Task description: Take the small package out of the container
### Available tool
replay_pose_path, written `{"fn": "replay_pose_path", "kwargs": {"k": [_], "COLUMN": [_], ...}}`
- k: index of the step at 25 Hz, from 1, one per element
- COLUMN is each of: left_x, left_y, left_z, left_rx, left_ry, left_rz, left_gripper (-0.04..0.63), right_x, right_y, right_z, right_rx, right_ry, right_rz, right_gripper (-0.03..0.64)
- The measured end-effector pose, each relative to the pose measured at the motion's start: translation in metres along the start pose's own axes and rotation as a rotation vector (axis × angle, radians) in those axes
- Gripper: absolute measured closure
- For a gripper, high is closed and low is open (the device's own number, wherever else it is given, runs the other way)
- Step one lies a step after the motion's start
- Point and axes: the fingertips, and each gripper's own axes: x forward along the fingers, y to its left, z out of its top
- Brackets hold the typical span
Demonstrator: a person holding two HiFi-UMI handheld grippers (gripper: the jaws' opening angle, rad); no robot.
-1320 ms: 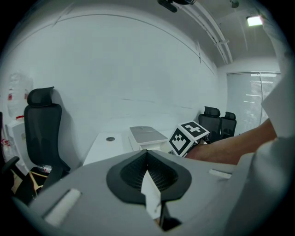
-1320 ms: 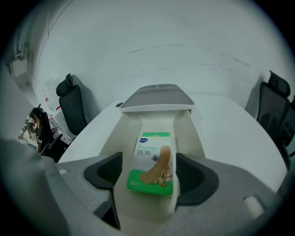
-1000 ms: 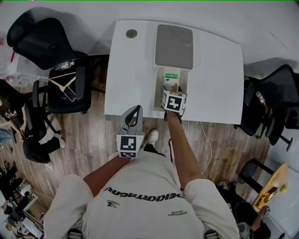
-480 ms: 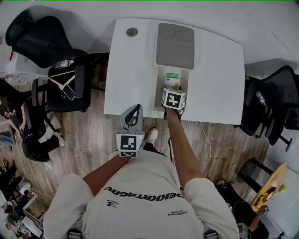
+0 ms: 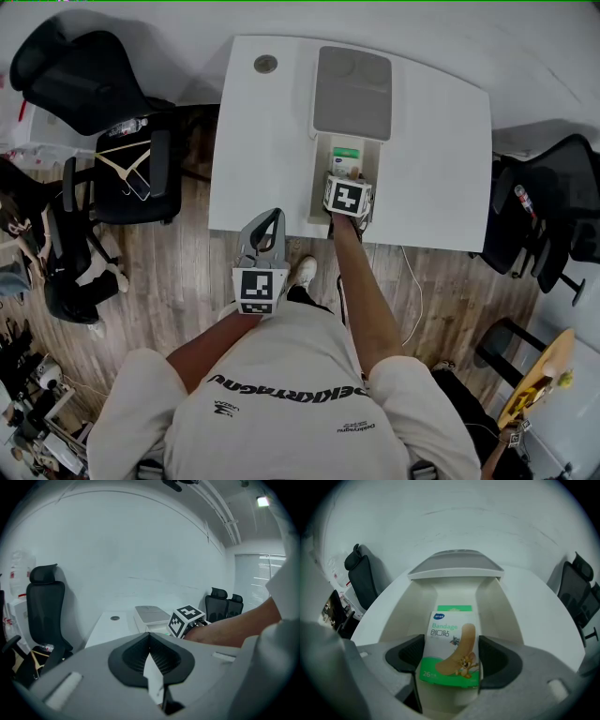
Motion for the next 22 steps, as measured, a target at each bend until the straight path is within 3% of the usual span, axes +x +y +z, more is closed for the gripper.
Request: {"fn": "replay_pose_path", "kwargs": {"k": [22], "left_x": [-0.0032], "left_y": [-0.0001], "left_z": [0.0015], "left_rx": [0.003], "left_ry": [-0.006], "left_rz": [0.008], "left_gripper": [0.598], "right_x": [-0.0015], "right_y": [-0.0016], "right_z": [-0.0017], "right_rx": [-0.011], "right_ry": [-0.012], "right_rz": [0.015], "right_gripper": [0.268]}}
